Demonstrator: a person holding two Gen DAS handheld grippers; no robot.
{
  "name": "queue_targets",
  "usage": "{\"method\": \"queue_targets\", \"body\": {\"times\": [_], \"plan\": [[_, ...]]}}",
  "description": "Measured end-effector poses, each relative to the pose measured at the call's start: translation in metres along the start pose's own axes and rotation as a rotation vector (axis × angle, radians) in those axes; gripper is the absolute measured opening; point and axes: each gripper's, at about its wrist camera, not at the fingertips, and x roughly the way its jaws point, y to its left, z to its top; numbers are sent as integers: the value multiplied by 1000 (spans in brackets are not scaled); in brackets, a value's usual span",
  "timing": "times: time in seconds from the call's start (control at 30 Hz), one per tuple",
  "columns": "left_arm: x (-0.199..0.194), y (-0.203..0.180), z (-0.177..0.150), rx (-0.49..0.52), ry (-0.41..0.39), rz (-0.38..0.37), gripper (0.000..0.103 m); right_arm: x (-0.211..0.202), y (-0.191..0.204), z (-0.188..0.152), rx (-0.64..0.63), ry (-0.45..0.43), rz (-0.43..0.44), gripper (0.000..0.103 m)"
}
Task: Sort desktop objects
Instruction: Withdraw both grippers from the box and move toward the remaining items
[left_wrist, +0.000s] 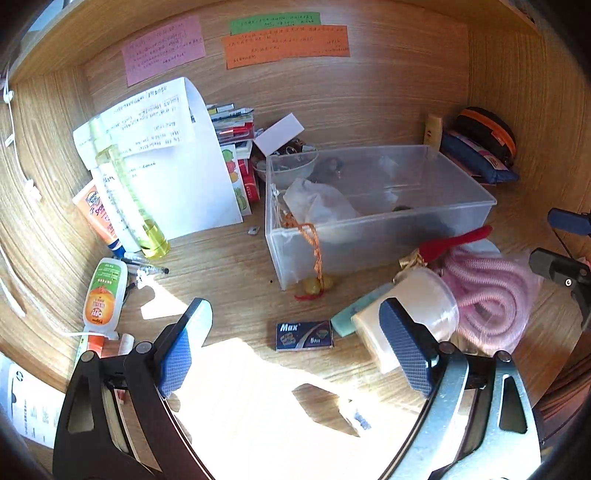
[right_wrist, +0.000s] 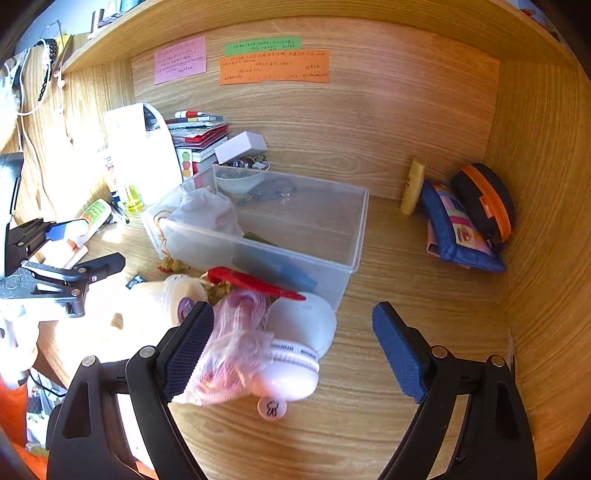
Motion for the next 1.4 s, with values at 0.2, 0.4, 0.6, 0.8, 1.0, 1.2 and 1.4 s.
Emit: {"method": "queue_targets", "body": {"times": [0.2,0.4,0.6,0.8,1.0,1.2,1.4], "plan": [[-1,0,-30,0,52,-12,93,-2,8,-20,-3,22,1,87],[-7,5,-57,-5,93,-45,93,-2,12,-37,-19,51,9,87],[-8,-6,-74,59,110,-62,93,-2,15,-48,-30,70,6,87],[6,-12,-79,99,142,-50,93,9,11,-54,-28,103,-4,87],[16,-7,-73,78,141,-76,93,21,5,-48,-10,127,7,87],[25,-6,-68,51,143,-97,93,28,12,-36,-30,121,31,87],[27,-2,-70,11,134,-111,93,29,24,-33,-75,99,38,87]]}}
